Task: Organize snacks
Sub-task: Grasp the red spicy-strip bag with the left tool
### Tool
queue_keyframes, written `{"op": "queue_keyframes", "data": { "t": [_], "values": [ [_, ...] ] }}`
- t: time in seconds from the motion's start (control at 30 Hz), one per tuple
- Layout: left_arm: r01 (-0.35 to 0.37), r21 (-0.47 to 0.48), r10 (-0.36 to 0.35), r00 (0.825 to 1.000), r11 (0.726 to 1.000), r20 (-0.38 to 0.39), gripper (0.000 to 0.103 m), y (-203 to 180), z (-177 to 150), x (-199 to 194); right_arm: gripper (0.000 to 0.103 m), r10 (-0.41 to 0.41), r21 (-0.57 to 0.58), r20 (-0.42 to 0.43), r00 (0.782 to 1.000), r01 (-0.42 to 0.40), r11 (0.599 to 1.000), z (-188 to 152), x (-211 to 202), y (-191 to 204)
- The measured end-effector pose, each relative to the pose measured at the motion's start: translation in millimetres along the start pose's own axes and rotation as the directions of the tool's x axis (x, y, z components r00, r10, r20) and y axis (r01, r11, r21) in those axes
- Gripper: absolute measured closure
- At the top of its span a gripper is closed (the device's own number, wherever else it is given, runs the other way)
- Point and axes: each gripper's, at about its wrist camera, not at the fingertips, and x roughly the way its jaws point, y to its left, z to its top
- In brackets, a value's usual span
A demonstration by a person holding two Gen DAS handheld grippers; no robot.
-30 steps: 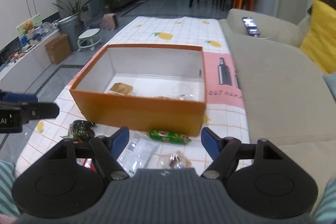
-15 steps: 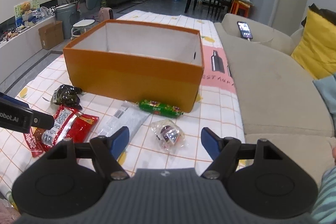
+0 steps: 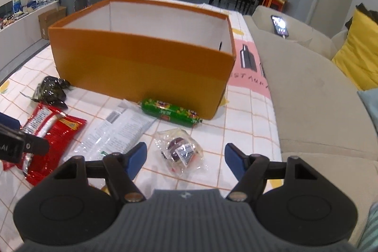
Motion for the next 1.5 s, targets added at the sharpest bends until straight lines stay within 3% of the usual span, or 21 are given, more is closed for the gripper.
{"op": "queue_keyframes", "data": {
  "t": [0.27, 0.47, 0.63, 0.9, 1.07, 1.23, 1.5],
  "values": [
    [-0.051, 0.060, 0.052, 0.998, 0.997, -0.018, 0.017, -9.5, 3.9, 14.6, 0.038, 0.018, -0.012, -0.036, 0.999, -0.018, 1.000, -0.9, 22.9, 1.9],
    [-0.079, 0.114, 0.082, 0.996, 0.990, -0.022, 0.016, -16.7, 4.2, 23.8, 0.044, 0.025, -0.034, -0.043, 0.999, -0.027, 0.999, -0.3, 33.8, 6.8],
    [-0.084, 0.151, 0.087, 0.996, 0.985, -0.015, 0.016, -22.9, 4.1, 28.6, 0.055, 0.019, -0.043, -0.051, 0.999, -0.021, 0.999, -0.4, 38.8, 7.7],
    [-0.060, 0.137, 0.062, 0.998, 0.989, -0.014, 0.016, -20.3, 4.5, 32.3, 0.057, 0.016, -0.057, -0.047, 0.999, -0.019, 0.998, -1.8, 36.3, 9.1],
    [-0.021, 0.122, 0.021, 1.000, 0.992, -0.005, 0.025, -16.9, 3.6, 32.0, 0.057, 0.010, -0.063, -0.054, 0.998, -0.014, 0.998, -2.3, 35.4, 10.1],
    [-0.015, 0.108, 0.014, 1.000, 0.994, 0.009, 0.026, -14.8, 3.8, 27.2, 0.057, 0.009, -0.062, -0.044, 0.999, -0.012, 0.998, -2.8, 29.1, 9.3],
    [0.009, 0.040, -0.011, 0.999, 0.999, 0.053, 0.026, -7.7, 5.9, -6.5, 0.057, 0.014, -0.055, -0.032, 0.999, -0.015, 0.998, -1.8, 10.0, 7.5]
  ]
}}
